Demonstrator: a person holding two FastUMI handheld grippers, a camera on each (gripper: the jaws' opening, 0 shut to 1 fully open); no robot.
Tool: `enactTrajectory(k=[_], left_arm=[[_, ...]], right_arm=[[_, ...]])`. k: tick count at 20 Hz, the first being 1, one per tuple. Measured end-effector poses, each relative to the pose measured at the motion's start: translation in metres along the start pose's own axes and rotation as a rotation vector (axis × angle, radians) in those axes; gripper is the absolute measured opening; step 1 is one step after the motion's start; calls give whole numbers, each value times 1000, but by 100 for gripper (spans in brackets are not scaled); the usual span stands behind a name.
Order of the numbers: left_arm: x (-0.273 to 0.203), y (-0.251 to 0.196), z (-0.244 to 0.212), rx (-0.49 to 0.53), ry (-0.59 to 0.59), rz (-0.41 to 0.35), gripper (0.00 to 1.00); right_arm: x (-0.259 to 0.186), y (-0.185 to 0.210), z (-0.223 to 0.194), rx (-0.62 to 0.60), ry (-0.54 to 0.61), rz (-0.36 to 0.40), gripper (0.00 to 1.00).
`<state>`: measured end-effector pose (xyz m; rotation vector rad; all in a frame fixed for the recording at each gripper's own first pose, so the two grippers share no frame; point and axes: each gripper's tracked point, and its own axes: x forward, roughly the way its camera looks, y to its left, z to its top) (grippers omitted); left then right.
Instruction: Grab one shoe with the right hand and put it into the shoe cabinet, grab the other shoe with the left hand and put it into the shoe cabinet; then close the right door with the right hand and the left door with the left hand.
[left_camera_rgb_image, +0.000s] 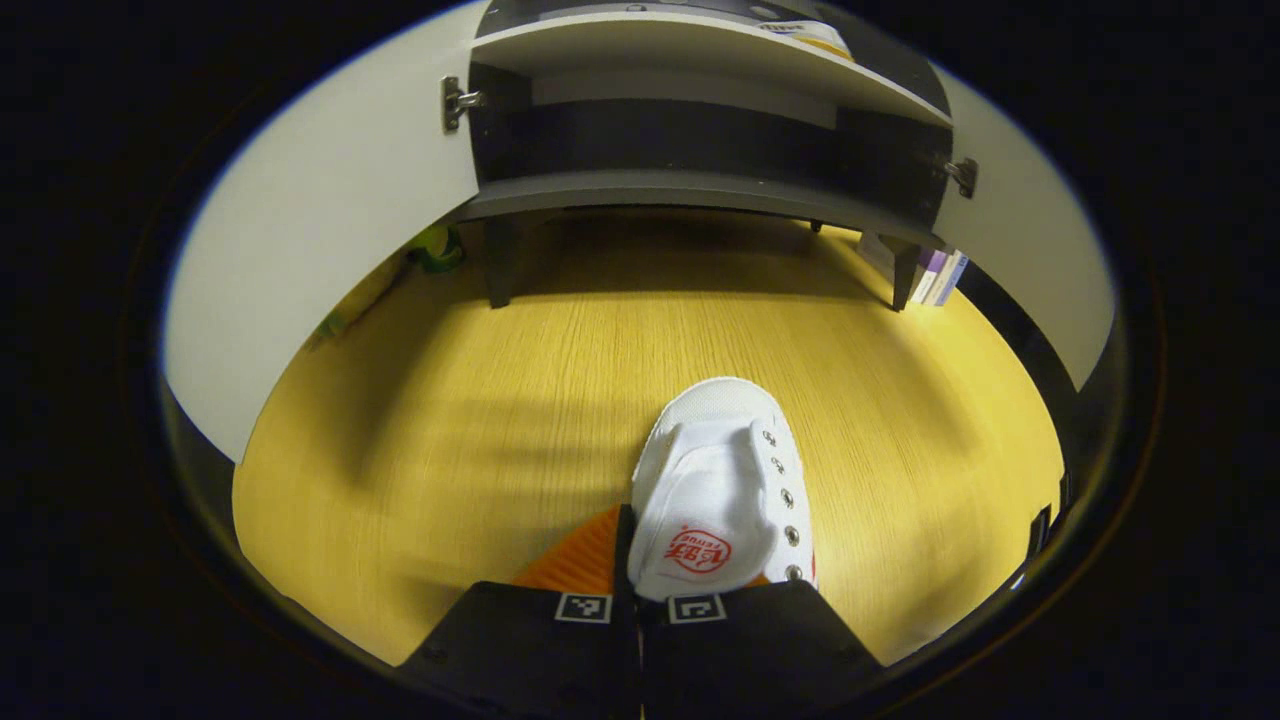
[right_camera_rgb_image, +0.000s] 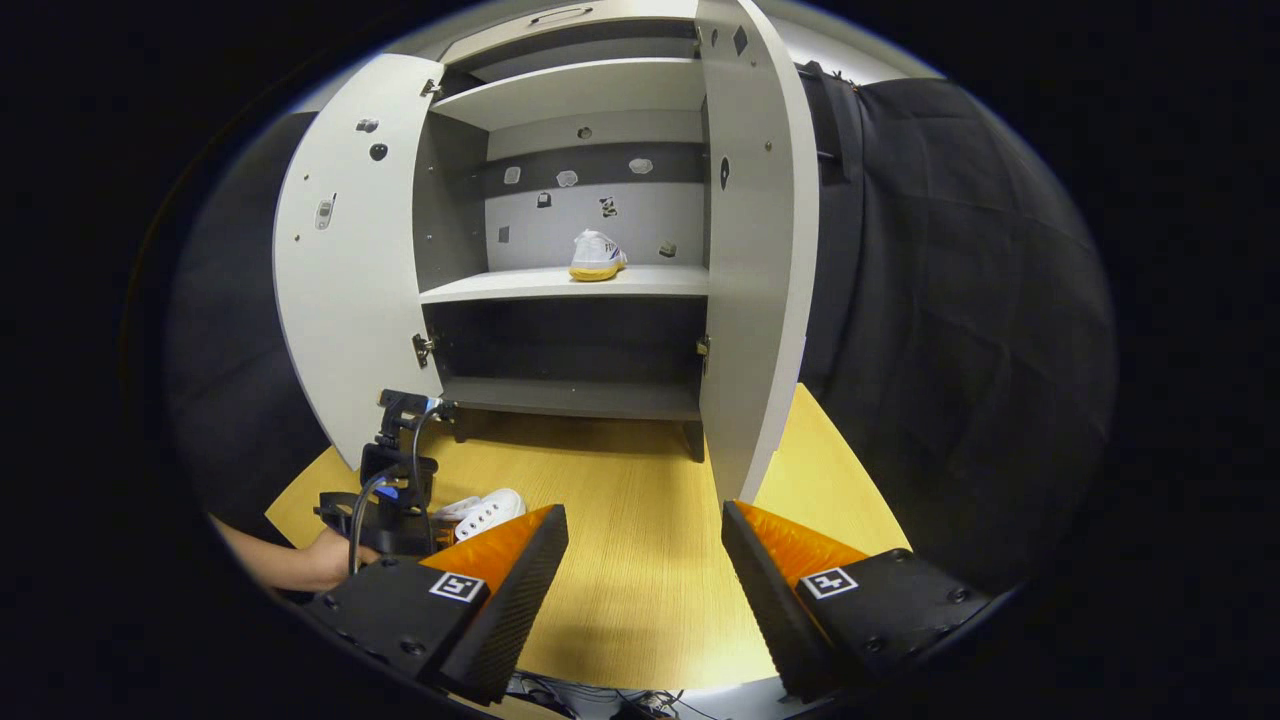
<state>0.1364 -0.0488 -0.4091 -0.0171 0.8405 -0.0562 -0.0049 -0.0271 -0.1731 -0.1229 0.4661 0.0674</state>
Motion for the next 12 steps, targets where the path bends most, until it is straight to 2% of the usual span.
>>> enactTrajectory(k=[2, 4, 8, 12], left_arm=[[-9, 3, 5, -44, 4, 11, 5], [-23, 7, 21, -47, -30, 29, 5], [-76, -3, 67, -116, -135, -27, 5], [-136, -12, 126, -38, -256, -37, 5]], right_arm=[[-1, -2, 2, -1, -12, 7, 99], [-1, -3, 3, -2, -23, 14, 98], [0, -10, 11, 3, -52, 22, 99], [-5, -8, 12, -8, -54, 60, 98]])
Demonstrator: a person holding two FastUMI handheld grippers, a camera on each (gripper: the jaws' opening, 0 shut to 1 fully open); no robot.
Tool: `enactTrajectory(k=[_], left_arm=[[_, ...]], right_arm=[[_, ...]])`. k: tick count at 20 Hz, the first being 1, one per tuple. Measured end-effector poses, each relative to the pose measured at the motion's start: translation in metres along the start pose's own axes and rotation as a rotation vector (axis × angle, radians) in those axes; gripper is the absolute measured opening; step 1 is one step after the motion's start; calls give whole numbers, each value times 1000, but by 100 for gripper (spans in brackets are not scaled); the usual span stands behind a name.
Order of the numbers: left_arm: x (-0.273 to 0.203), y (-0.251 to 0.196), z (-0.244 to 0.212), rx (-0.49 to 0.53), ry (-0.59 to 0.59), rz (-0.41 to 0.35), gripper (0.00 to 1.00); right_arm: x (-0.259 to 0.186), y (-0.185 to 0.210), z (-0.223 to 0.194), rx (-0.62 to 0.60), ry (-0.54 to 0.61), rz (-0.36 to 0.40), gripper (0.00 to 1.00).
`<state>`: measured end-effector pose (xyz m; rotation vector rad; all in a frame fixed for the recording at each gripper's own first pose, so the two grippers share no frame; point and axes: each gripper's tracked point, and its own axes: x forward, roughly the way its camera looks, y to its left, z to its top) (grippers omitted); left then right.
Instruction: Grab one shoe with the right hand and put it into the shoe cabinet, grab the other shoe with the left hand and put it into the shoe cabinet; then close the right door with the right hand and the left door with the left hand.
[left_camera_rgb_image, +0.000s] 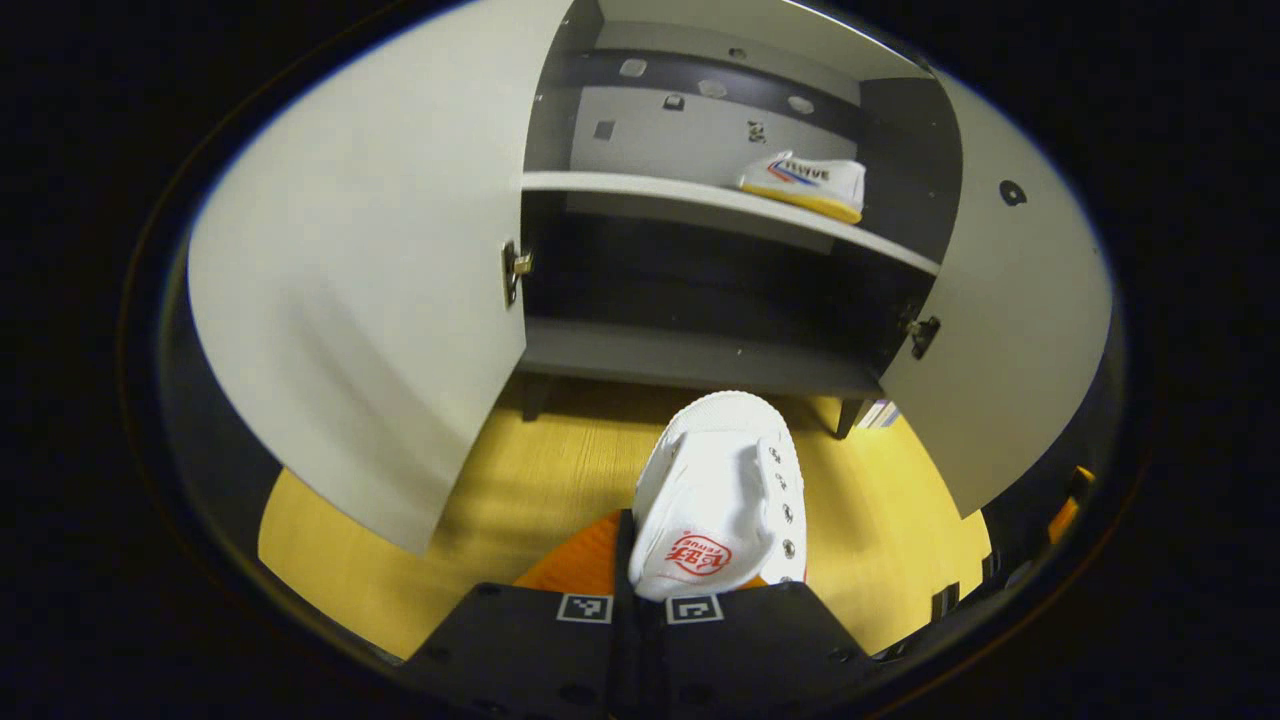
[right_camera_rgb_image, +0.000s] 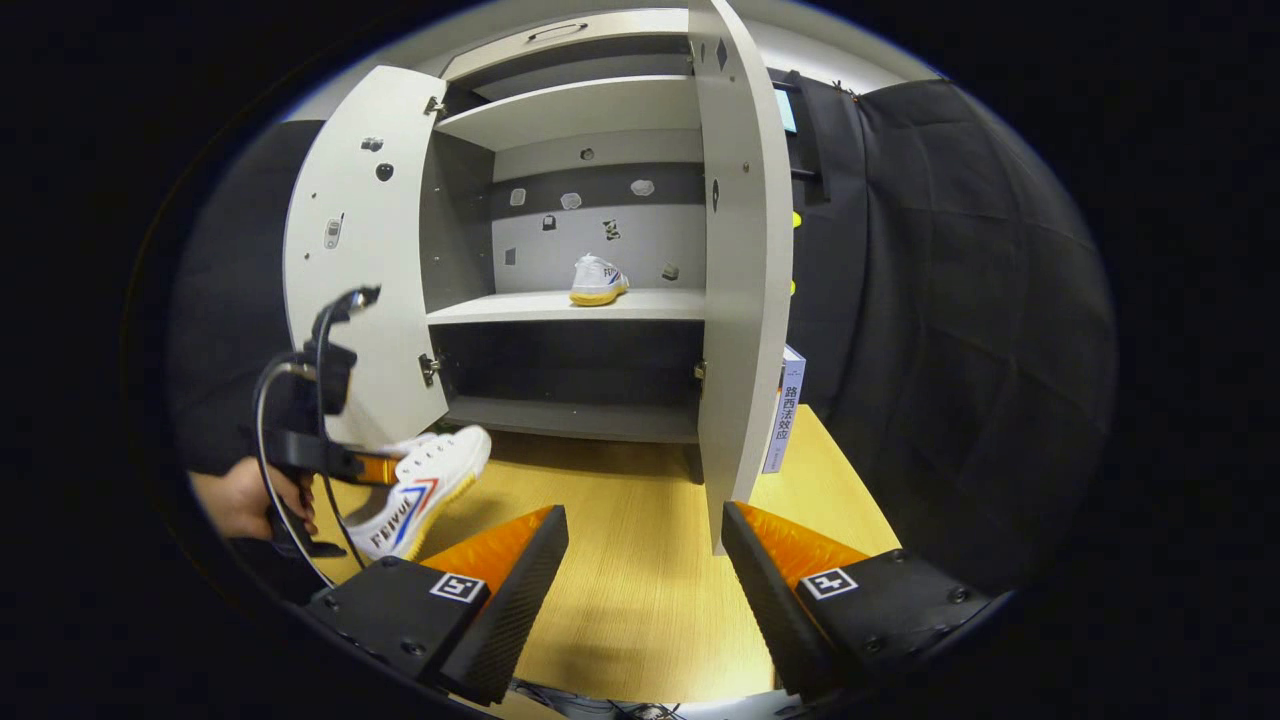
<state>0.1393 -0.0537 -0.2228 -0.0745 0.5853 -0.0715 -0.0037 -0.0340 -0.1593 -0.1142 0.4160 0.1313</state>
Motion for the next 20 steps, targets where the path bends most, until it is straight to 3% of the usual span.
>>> enactTrajectory(k=[8, 10, 16, 20], left_arm=[[-18, -19, 137, 100, -139, -4, 5], [-10, -11, 175, 158, -182, 50, 5], [30, -5, 273, 186, -238, 93, 5], [86, -2, 337, 192, -213, 130, 5]], right_arm=[[-3, -14, 21, 5, -59, 32, 99], [-5, -19, 23, 27, -48, 31, 98], [-11, -40, 30, 42, -71, 38, 98], [-15, -71, 23, 75, -44, -23, 99]])
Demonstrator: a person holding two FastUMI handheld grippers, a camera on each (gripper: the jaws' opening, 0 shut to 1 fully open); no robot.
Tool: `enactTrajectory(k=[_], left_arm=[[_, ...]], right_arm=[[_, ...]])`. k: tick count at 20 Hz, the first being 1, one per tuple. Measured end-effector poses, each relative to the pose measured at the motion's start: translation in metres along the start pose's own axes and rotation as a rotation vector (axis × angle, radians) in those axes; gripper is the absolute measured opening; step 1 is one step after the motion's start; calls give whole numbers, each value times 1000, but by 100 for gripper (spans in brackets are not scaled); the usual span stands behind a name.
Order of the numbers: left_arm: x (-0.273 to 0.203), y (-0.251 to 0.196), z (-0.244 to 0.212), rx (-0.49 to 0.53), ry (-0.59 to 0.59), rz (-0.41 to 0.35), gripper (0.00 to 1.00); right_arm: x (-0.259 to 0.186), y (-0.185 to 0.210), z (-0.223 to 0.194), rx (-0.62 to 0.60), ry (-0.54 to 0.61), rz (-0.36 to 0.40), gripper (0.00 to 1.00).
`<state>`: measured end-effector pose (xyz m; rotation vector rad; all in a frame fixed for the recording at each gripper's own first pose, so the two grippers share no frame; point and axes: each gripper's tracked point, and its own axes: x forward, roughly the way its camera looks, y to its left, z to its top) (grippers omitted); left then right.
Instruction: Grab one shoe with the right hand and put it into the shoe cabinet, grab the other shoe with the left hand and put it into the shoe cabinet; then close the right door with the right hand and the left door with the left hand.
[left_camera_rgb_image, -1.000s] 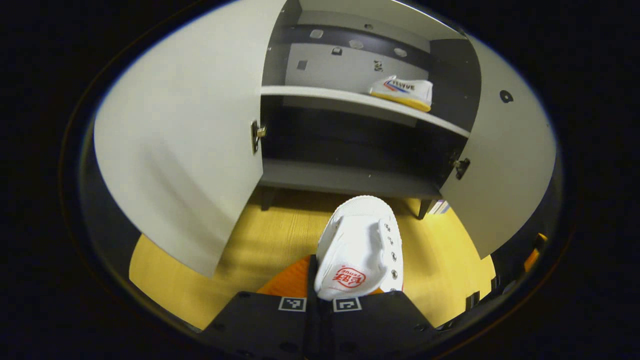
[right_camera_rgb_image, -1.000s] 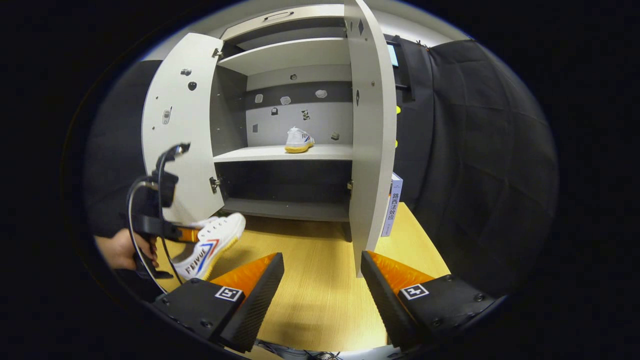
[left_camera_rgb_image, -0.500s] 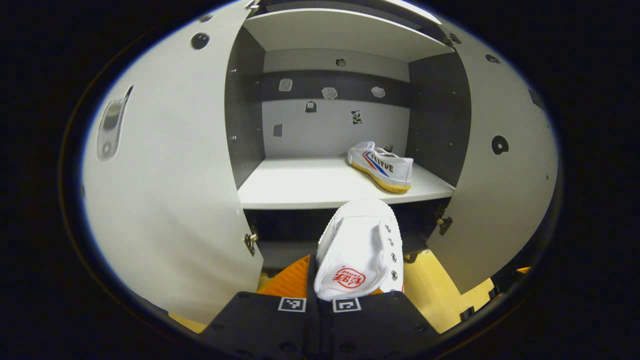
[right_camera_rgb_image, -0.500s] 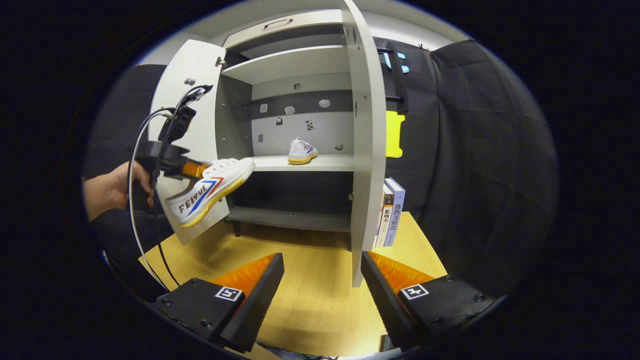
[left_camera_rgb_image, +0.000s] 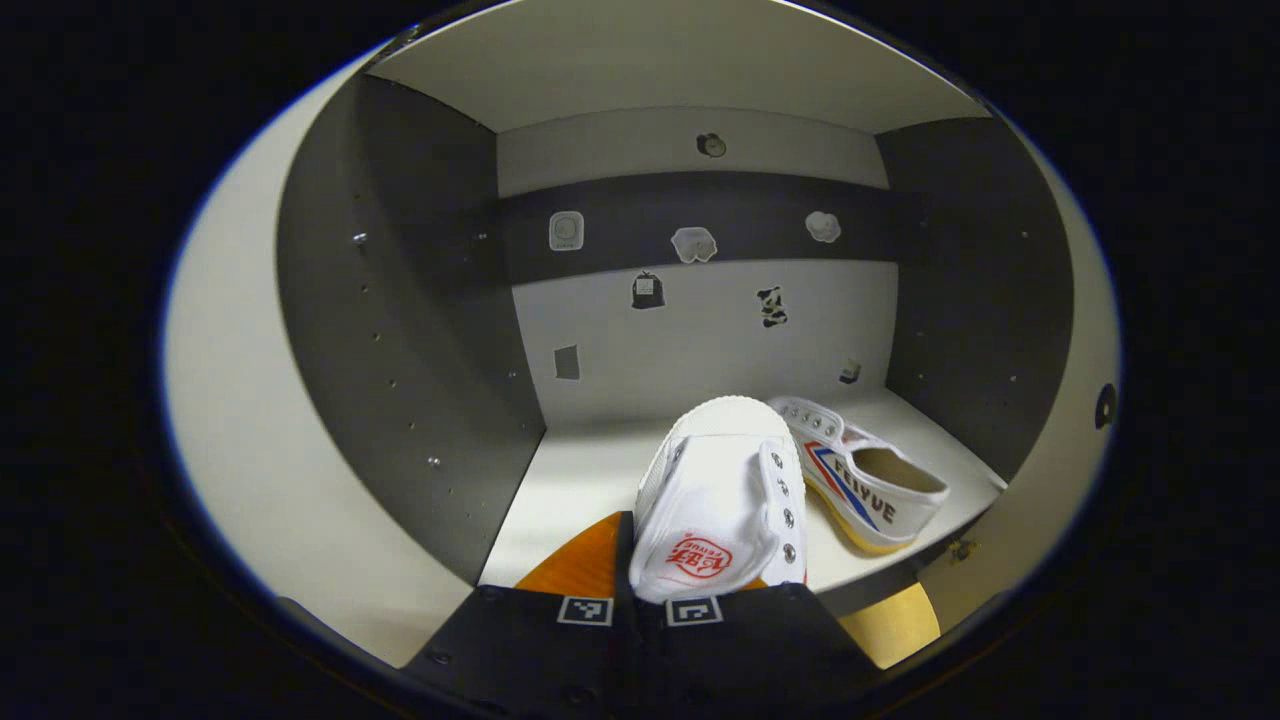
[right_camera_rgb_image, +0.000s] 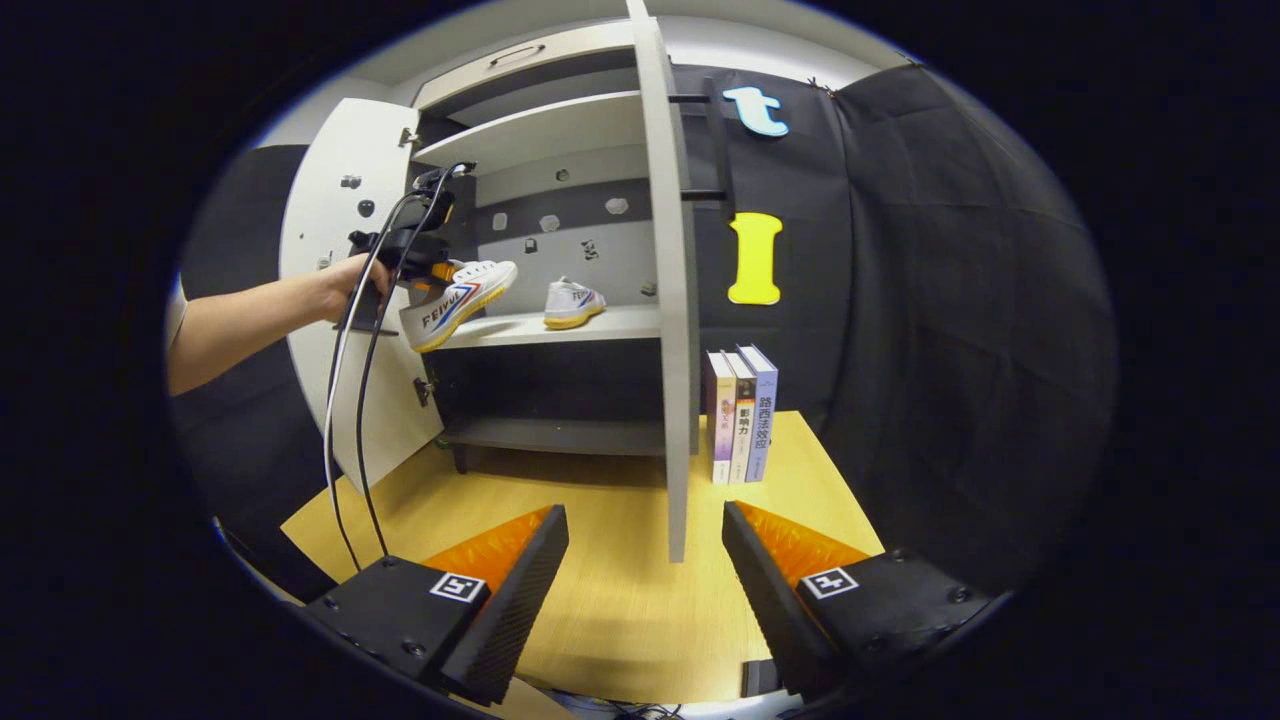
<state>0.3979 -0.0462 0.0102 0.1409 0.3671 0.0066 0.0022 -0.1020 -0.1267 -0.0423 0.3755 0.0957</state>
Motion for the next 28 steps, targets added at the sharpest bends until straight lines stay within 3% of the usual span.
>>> enactTrajectory(k=[4, 8, 17, 18, 19, 21, 22, 23, 24, 26, 28], left_arm=[[70, 0, 27, -21, 70, 17, 5], [112, -3, 21, -65, 174, 32, 5], [137, -6, -3, -26, 307, 120, 7], [134, -9, 1, -28, 297, 107, 16], [126, -9, 5, -22, 279, 96, 17], [106, -6, 16, 5, 235, 94, 35], [96, -4, 22, 19, 208, 91, 51], [82, -4, 31, 31, 175, 82, 58], [68, -4, 41, 40, 133, 68, 80], [30, -6, 62, 43, 33, 45, 96], [-13, -8, 78, 34, -74, 25, 96]], right_arm=[[-4, -28, 7, 8, -3, -69, 98], [-5, -47, 19, 8, -25, -111, 98], [5, -62, 13, 65, -11, -123, 99], [5, -63, 15, 65, -17, -123, 99], [4, -64, 18, 63, -23, -123, 98], [3, -65, 23, 61, -37, -122, 99], [3, -66, 27, 60, -48, -122, 99], [3, -68, 31, 60, -53, -128, 99], [3, -69, 33, 66, -48, -131, 99], [2, -69, 44, 84, -62, -134, 99], [0, -74, 57, 85, -88, -154, 98]])
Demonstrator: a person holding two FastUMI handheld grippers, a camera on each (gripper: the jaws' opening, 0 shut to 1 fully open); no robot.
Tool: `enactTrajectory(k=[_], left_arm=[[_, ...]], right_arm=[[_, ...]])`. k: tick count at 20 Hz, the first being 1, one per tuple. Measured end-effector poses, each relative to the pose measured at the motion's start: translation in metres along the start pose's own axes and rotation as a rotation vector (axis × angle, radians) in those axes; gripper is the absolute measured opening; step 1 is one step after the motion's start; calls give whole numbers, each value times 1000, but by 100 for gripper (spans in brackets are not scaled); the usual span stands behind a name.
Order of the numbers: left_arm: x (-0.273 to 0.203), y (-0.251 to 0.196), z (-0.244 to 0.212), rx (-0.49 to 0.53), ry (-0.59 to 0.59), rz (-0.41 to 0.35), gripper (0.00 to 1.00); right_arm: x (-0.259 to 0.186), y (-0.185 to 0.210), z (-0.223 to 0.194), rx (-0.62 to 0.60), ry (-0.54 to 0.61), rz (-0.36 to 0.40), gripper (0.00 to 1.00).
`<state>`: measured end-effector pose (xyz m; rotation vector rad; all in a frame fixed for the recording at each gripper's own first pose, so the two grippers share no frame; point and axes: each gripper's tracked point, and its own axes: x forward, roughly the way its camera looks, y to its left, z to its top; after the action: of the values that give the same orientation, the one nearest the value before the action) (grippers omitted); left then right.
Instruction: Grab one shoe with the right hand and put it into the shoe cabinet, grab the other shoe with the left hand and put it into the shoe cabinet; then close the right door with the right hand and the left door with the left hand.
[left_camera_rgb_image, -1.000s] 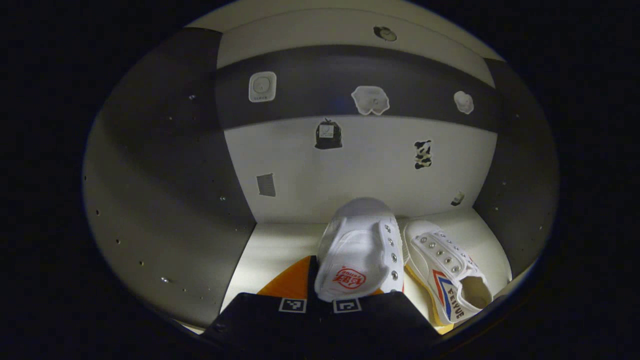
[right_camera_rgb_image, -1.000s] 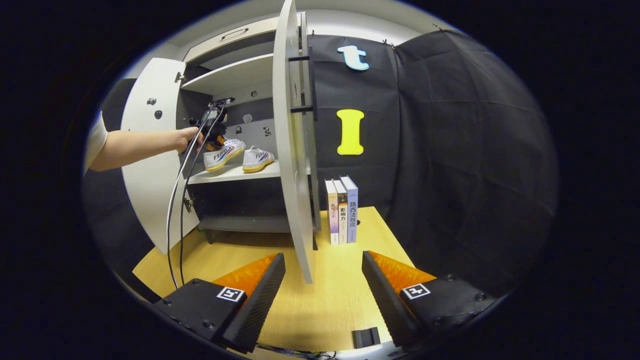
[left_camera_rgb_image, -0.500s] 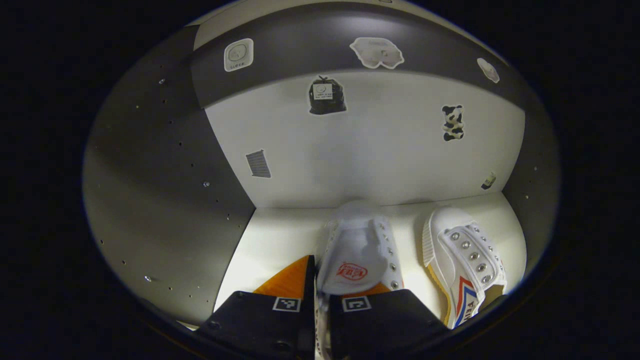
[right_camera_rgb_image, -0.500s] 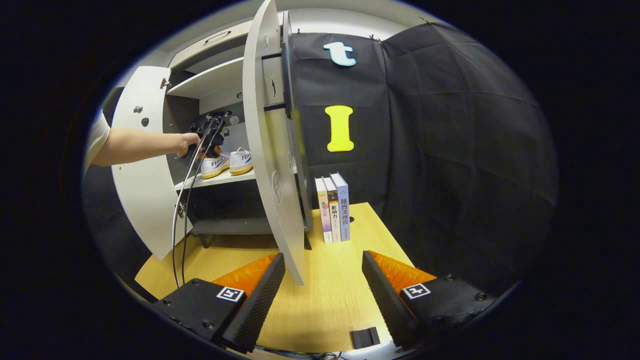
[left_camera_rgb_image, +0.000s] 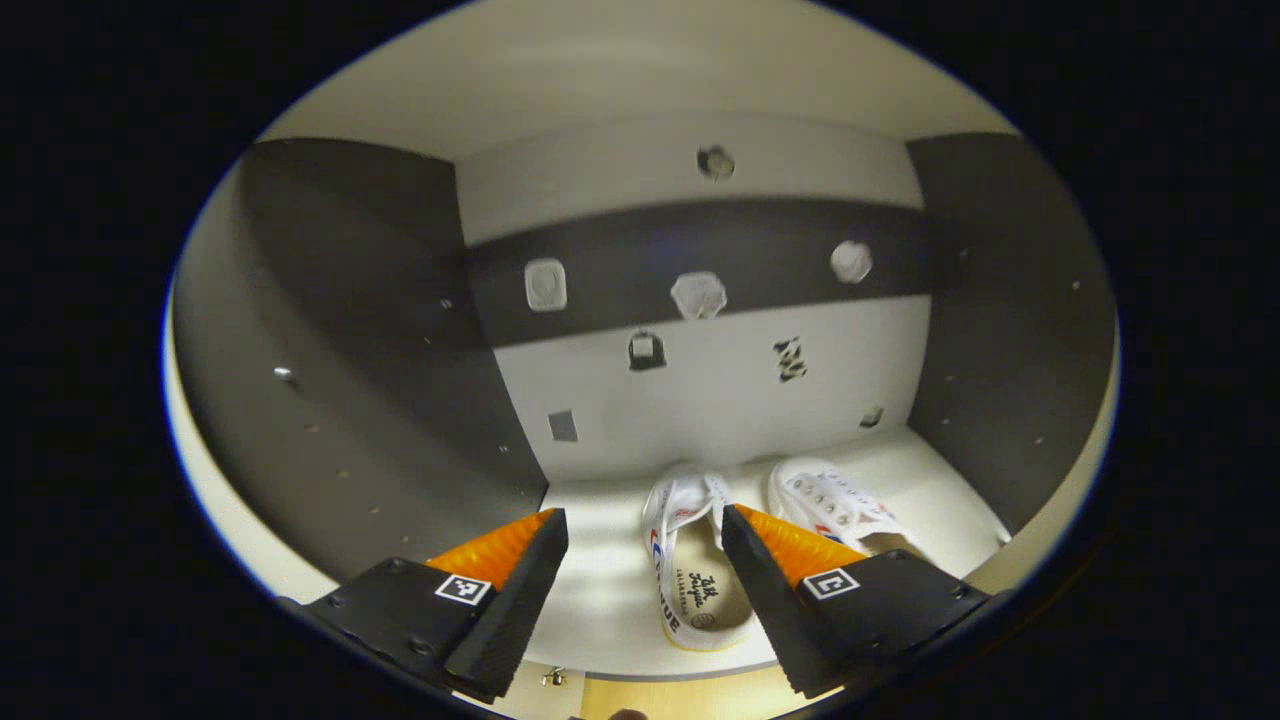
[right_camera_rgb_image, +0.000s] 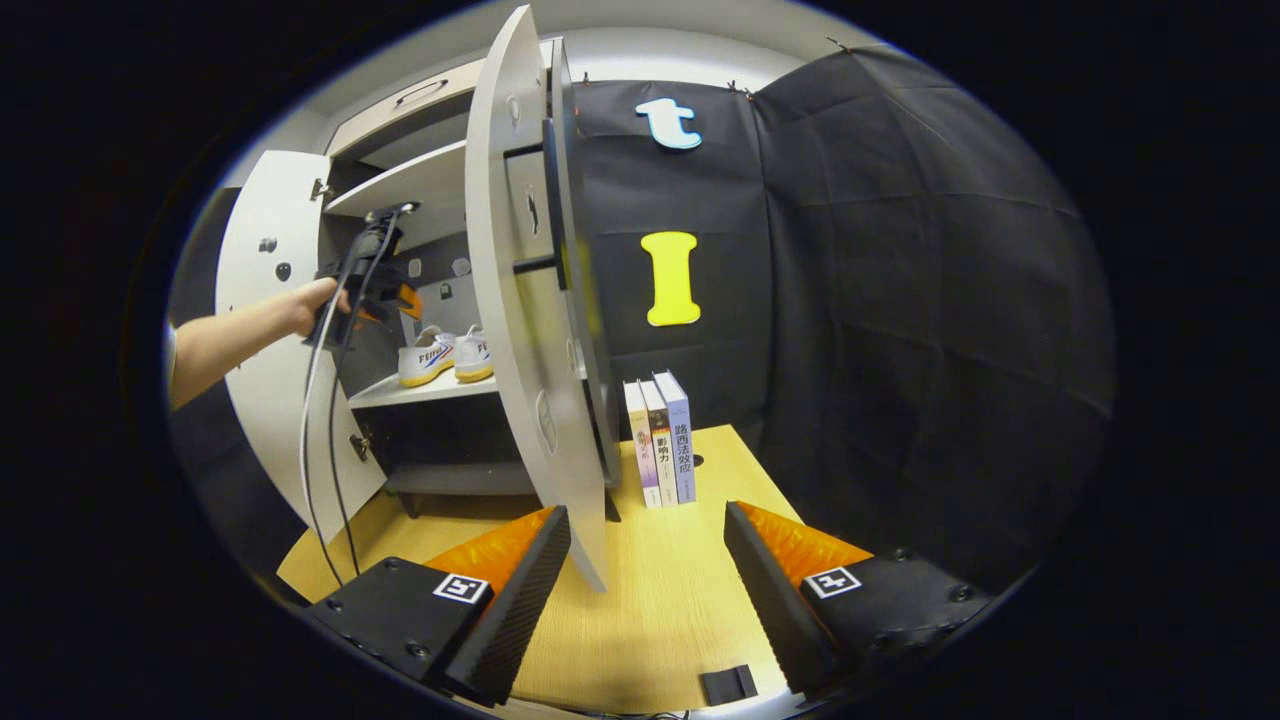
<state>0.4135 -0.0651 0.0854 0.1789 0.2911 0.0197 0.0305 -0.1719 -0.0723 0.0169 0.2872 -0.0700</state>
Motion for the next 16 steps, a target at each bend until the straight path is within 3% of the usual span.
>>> enactTrajectory(k=[5, 10, 16], left_arm=[[-103, -18, 11, -65, -209, -95, 96], [-190, -12, -31, -167, -318, -101, 96], [-252, -12, -119, -202, -261, -68, 96]], right_arm=[[1, -14, 31, 7, -50, -56, 98], [-5, -29, 69, 56, -120, -110, 98], [8, -53, 116, 42, -183, -151, 99]])
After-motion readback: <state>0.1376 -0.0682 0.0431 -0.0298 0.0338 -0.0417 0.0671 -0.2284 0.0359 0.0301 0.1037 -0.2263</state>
